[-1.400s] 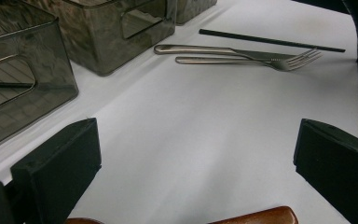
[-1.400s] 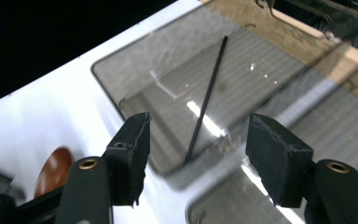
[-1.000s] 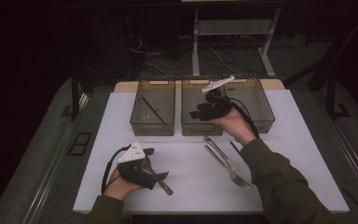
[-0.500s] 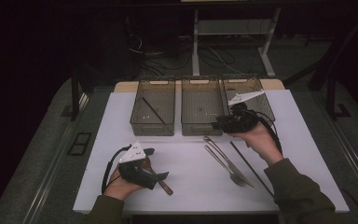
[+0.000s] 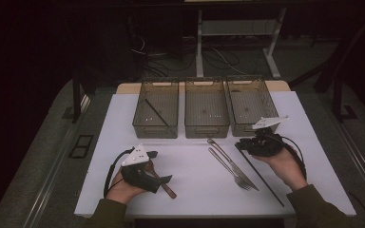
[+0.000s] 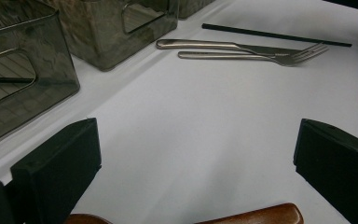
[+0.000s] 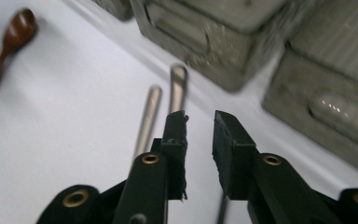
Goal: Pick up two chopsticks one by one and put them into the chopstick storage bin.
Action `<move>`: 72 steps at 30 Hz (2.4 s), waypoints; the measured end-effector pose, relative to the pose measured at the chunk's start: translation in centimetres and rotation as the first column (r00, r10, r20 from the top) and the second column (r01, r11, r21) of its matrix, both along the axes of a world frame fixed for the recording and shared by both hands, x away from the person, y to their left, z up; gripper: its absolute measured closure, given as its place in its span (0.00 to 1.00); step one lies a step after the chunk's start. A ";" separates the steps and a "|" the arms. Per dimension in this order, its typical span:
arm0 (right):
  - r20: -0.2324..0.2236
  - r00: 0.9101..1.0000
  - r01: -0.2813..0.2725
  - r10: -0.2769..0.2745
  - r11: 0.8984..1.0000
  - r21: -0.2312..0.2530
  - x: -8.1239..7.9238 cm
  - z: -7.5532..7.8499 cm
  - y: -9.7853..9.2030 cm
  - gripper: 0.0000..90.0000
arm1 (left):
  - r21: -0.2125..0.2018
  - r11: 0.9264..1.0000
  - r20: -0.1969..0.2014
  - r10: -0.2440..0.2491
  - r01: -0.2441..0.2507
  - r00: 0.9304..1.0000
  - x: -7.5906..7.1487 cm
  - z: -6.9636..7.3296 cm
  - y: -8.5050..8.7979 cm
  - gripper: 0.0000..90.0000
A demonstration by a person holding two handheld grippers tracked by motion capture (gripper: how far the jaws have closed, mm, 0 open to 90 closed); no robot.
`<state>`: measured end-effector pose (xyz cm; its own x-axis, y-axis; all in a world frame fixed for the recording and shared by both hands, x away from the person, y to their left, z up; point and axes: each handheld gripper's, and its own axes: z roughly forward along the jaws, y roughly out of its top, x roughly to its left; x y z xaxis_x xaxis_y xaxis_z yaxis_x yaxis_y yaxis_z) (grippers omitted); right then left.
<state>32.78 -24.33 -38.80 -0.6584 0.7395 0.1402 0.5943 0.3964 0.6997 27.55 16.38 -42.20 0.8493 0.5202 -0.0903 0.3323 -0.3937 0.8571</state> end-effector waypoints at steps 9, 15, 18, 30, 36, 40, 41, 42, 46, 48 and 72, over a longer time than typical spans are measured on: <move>-0.046 0.997 0.056 -0.058 0.998 -0.041 -1.9 -2.1 -2.6 0.88 | 0.004 1.000 -0.004 0.002 -0.002 1.000 0.0 -0.1 -0.1 0.00; -0.079 0.995 0.065 -0.068 0.997 -0.045 -3.2 -3.2 -3.3 0.89 | 0.006 1.000 -0.004 0.001 -0.001 1.000 0.0 -0.2 -0.2 0.00; -0.089 0.993 0.073 -0.078 0.996 -0.049 -3.8 -3.8 -3.4 0.90 | 0.008 1.000 -0.004 0.000 0.000 1.000 0.0 -0.2 -0.2 0.00; -0.100 0.991 0.081 -0.091 0.991 -0.105 -4.2 -5.0 -3.3 0.91 | 0.021 1.000 -0.004 -0.007 0.007 1.000 0.0 -0.2 -0.2 0.00; -0.096 0.992 0.067 -0.080 0.989 -0.130 -4.2 -5.3 -3.0 0.91 | 0.018 1.000 -0.003 -0.007 0.007 1.000 0.0 -0.2 -0.2 0.00; -0.092 0.993 0.060 -0.073 0.989 -0.134 -4.2 -5.3 -3.0 0.91 | 0.024 1.000 -0.004 -0.011 0.011 1.000 0.0 -0.3 -0.3 0.00; -0.091 0.993 0.060 -0.073 0.989 -0.137 -4.2 -5.3 -2.9 0.91 | 0.023 1.000 -0.005 -0.011 0.011 1.000 0.0 -0.3 -0.3 0.00; -0.092 0.993 0.060 -0.073 0.989 -0.138 -4.2 -5.3 -2.9 0.92 | 0.022 1.000 -0.007 -0.009 0.009 1.000 0.0 -0.3 -0.3 0.00; -0.095 0.993 0.058 -0.071 0.989 -0.138 -4.2 -5.3 -2.9 0.92 | 0.024 1.000 -0.006 -0.010 0.010 1.000 0.0 -0.3 -0.3 0.00; -0.091 0.993 0.056 -0.069 0.988 -0.143 -4.1 -5.3 -2.9 0.93 | 0.023 1.000 -0.006 -0.010 0.010 1.000 0.0 -0.3 -0.3 0.00; -0.081 0.994 0.068 -0.073 0.996 -0.061 -3.7 -4.1 -4.4 0.94 | 0.021 1.000 -0.011 -0.014 0.015 1.000 0.0 -0.4 -0.4 0.00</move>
<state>29.03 -28.73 -42.92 -0.5922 0.7922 0.1476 0.6773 0.3902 0.6237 27.59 16.03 -42.61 0.8558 0.5098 -0.0882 0.3353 -0.4167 0.8449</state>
